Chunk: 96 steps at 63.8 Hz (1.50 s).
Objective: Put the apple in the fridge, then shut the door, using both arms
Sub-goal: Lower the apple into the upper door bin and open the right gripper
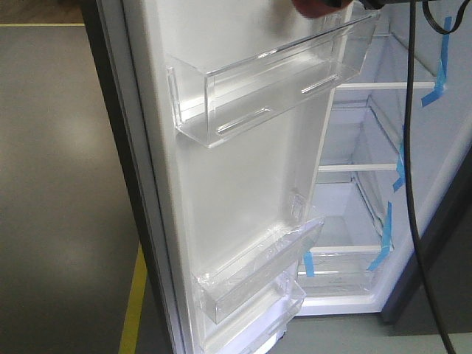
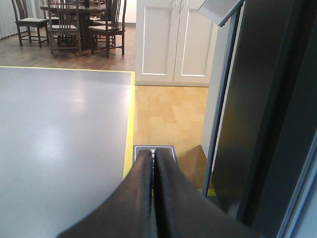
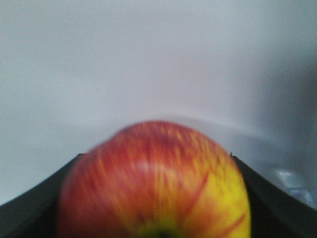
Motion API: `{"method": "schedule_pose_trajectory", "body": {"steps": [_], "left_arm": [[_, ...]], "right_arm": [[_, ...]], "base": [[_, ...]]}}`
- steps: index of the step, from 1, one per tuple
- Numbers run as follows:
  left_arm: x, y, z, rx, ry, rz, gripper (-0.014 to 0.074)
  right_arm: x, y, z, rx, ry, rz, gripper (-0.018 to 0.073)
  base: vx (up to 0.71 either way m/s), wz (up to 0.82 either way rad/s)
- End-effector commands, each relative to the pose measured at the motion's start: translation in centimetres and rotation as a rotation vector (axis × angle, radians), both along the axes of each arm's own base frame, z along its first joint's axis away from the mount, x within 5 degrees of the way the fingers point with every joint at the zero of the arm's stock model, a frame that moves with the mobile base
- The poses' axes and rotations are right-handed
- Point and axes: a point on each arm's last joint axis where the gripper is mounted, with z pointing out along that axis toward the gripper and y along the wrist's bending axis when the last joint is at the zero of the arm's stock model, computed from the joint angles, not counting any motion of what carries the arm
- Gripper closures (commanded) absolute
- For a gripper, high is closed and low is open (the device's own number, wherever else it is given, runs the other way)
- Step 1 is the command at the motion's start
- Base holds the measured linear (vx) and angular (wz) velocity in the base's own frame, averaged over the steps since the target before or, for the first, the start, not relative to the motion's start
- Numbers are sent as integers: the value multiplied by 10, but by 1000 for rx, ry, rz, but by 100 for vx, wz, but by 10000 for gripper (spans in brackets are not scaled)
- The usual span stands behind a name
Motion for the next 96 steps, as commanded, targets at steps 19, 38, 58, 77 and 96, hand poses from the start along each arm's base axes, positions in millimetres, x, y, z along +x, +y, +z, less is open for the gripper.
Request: {"method": "schedule_pose_trajectory", "body": {"steps": [19,38,58,77,96], "left_arm": [[0,-2,0,-10,-68,-22,603],[0,-2,0,-10,-68,-22,603],[0,-2,2,-13,-91,-26,603],[0,-4,9,-176,-167,-40,603],[0,-4,15,-254,-229,-46,603]], "right_arm": [[-20,-2,39,100,-112,-29,0],[-76,-5,88,141,-244,-9,575],[-160,-11,123,-32,-345,14,564],[-227,-19,83,-51,-312,-50,564],[-311,-39,-48,-8,-289,-255,564]], "base": [[0,0],[0,0],[0,0],[0,0],[0,0]]}}
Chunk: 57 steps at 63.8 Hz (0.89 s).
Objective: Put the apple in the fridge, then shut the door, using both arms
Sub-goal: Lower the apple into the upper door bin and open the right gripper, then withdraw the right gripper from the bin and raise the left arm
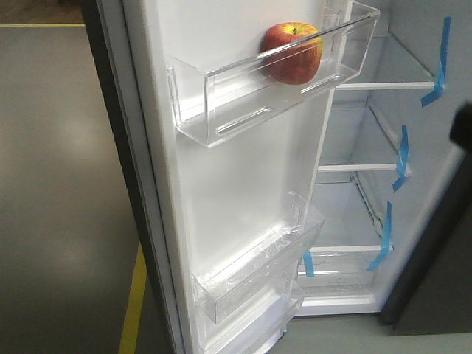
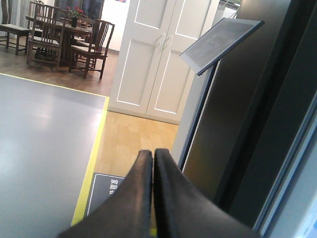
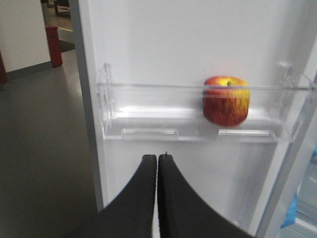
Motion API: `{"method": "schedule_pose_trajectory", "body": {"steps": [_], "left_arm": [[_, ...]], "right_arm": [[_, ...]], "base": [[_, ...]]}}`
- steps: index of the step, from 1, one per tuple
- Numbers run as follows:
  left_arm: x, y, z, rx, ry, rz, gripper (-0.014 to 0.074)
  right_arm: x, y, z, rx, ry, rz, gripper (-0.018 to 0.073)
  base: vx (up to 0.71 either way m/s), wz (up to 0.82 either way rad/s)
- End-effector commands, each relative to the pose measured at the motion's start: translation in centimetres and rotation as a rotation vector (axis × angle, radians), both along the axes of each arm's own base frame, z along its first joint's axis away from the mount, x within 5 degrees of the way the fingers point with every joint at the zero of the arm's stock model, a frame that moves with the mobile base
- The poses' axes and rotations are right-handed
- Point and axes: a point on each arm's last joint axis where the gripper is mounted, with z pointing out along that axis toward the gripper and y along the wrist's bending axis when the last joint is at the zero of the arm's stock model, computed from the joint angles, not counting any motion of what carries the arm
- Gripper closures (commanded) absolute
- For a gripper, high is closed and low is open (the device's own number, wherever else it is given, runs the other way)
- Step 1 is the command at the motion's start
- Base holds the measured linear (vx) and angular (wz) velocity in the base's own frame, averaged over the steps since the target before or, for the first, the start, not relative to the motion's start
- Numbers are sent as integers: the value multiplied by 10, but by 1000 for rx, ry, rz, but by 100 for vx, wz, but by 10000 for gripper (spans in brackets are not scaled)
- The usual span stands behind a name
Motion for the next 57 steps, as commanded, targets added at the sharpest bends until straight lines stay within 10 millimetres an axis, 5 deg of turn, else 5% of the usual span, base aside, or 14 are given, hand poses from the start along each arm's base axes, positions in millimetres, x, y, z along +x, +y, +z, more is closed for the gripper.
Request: {"method": "schedule_pose_trajectory", "body": {"steps": [1,14,35,42,50,57], "left_arm": [[-1,0,4,-65,-108,-11,603],[-2,2,12,-427,-192,-30,603],[-6,12,25,-1165,-311,-85,603],[-16,15,57,-1261,-458,-183,603],[-33,13,106,-1127,-636,-282,603],[-28,10,139,-1046,-639,-291,603]], "right_arm": [[-21,-7,-26,54,-74,-79,564],[-56,-11,-82,134,-45,-115,564],[-76,-16,-102,249,-40,-159,564],[-77,-15,-102,261,-30,-147,564],[-77,-14,-101,276,-29,-141,563],[-77,-15,-101,277,-33,-144,563]], "base": [[0,0],[0,0],[0,0],[0,0],[0,0],[0,0]]}}
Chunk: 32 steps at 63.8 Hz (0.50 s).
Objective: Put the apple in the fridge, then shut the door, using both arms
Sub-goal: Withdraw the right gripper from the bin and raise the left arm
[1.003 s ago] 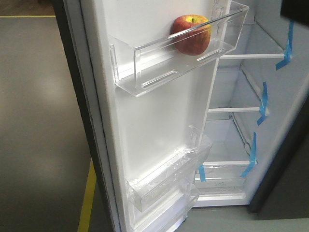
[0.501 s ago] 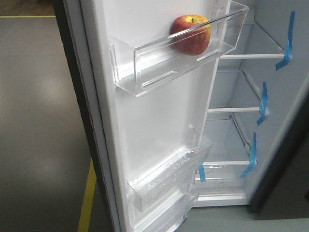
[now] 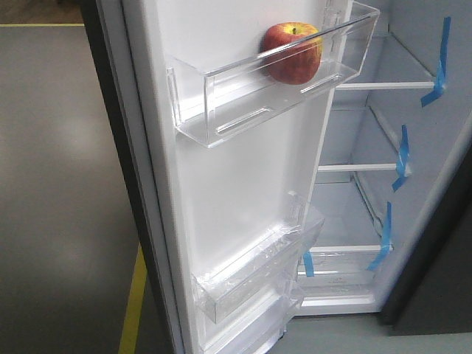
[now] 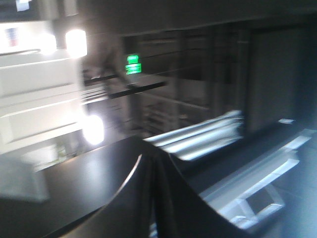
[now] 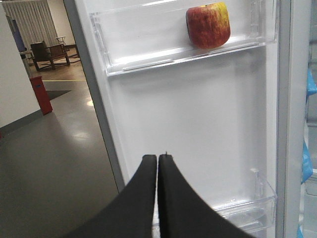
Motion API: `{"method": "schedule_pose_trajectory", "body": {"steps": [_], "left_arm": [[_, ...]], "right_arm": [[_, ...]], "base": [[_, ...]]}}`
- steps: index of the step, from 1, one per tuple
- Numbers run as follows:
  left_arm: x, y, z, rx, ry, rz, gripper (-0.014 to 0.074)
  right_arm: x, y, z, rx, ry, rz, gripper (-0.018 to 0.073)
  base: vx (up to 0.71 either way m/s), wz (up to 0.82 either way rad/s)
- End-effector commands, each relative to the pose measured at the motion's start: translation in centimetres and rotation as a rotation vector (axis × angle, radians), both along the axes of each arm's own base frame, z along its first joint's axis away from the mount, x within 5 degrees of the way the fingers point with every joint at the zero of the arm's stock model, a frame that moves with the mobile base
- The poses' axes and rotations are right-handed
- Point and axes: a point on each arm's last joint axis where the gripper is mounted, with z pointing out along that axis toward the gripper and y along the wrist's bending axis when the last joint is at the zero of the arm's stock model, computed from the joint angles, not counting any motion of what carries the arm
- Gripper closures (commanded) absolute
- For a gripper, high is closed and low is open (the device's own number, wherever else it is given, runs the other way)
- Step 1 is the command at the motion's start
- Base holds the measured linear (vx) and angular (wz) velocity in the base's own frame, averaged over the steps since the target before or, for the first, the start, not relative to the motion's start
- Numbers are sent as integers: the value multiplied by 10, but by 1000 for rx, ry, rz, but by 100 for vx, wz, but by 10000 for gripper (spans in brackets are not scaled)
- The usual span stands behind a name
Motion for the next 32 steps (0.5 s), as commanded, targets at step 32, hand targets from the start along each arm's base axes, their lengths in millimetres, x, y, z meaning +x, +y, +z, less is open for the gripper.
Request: {"method": "schedule_pose_trajectory", "body": {"steps": [32], "left_arm": [[192,-36,157,520,-26,-32,600]], "right_arm": [[1,-2,12,51,-49,-31,563]], "base": [[0,0]]}}
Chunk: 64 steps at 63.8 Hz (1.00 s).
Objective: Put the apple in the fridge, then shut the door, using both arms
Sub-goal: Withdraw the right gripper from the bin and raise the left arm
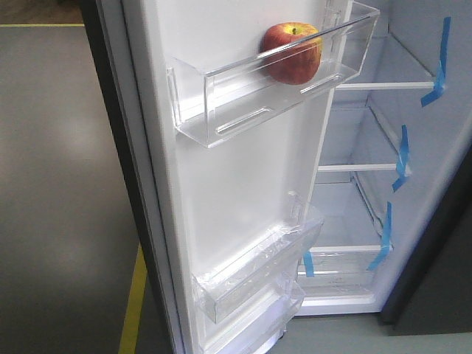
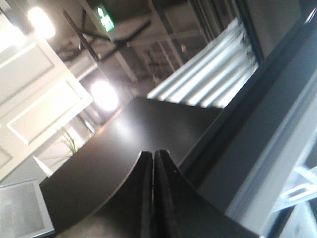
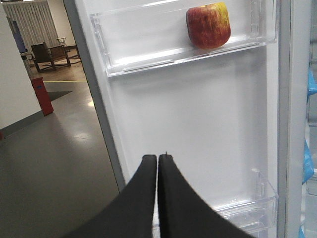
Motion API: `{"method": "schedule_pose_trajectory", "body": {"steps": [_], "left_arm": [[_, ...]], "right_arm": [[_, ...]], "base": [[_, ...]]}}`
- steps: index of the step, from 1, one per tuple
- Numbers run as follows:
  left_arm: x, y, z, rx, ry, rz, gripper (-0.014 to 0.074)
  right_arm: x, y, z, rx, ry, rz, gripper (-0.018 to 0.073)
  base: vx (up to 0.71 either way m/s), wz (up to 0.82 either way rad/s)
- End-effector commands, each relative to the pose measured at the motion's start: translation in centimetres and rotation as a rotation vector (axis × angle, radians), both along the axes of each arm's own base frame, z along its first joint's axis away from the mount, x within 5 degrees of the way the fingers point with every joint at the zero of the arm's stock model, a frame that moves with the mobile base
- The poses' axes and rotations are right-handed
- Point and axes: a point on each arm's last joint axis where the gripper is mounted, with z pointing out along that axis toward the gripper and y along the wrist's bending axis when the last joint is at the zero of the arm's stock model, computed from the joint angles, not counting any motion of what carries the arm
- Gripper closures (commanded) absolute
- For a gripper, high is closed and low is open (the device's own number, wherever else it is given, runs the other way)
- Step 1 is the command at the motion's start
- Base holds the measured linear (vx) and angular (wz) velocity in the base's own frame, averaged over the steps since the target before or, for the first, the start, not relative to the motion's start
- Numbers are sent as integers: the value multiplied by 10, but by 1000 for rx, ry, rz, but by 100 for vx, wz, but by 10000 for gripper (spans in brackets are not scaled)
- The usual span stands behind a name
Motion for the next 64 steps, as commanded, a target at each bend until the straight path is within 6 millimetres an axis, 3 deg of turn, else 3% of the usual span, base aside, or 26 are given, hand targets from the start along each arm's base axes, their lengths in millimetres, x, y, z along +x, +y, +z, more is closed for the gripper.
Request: {"method": "schedule_pose_trajectory", "body": {"steps": [1,13,28,37,52,64], "left_arm": [[36,-10,21,66,-48,-65,599],[97,-20,26,87,11,-170,517],[138,-27,18,28,49,-275,264],[152,-34,11,-6,76,-394,178],[163,-48,7,60,126,-564,178],[156,-55,12,64,84,-685,179]], "right_arm": [[1,-2,12,46,-50,-31,563],[1,-2,12,44,-48,-29,563],[1,-1,10,36,-32,-13,563],[0,1,8,26,-15,3,563],[0,1,7,23,-8,10,563],[0,1,7,22,-8,11,563]], "base": [[0,0],[0,0],[0,0],[0,0],[0,0],[0,0]]}}
